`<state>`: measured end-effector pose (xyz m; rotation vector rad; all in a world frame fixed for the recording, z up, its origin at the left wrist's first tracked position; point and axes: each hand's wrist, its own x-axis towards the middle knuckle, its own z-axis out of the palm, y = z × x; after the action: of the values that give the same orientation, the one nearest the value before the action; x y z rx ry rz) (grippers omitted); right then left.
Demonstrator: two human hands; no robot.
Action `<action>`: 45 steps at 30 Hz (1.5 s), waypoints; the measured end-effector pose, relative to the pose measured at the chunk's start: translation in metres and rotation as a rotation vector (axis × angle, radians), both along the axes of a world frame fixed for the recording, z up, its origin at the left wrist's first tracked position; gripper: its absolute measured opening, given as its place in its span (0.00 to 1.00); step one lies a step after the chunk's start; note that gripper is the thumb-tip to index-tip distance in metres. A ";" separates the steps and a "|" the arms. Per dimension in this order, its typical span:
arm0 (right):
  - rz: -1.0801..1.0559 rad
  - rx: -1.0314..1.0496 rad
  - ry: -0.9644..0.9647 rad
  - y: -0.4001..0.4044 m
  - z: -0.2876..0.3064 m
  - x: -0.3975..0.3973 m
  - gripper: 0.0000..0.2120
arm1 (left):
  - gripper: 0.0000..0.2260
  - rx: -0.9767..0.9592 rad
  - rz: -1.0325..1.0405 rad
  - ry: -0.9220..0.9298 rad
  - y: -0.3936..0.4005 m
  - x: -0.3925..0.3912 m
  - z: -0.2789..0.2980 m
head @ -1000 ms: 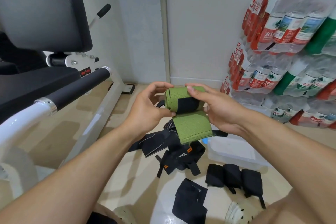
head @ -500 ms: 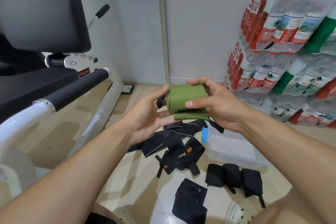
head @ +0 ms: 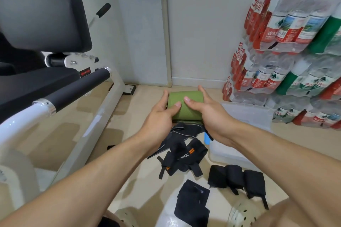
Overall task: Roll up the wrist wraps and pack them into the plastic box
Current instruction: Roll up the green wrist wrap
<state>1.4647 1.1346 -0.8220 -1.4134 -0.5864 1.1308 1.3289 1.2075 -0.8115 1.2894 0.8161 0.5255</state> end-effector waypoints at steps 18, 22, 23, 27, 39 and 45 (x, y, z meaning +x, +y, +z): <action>0.049 0.005 0.203 -0.007 0.004 0.004 0.13 | 0.19 -0.151 0.178 -0.195 0.007 0.003 0.011; -0.128 0.049 0.274 -0.014 0.010 0.005 0.24 | 0.22 -0.054 0.200 -0.129 -0.010 0.004 0.008; -0.176 0.069 0.284 -0.016 0.011 0.006 0.28 | 0.23 -0.035 0.173 -0.086 -0.015 0.004 0.008; -0.195 0.075 0.258 -0.033 0.020 0.006 0.23 | 0.25 0.066 0.079 0.081 -0.031 0.003 0.014; -0.120 -0.202 -0.064 -0.066 -0.008 -0.001 0.18 | 0.28 0.404 -0.101 0.478 -0.066 0.004 -0.023; -0.209 -0.305 -0.230 -0.092 -0.013 0.011 0.20 | 0.31 0.506 -0.396 0.613 -0.066 0.023 -0.017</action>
<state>1.4753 1.0428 -0.8349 -1.8396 -0.4243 0.9229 1.3519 1.1415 -0.8281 2.0806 0.9193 -0.0040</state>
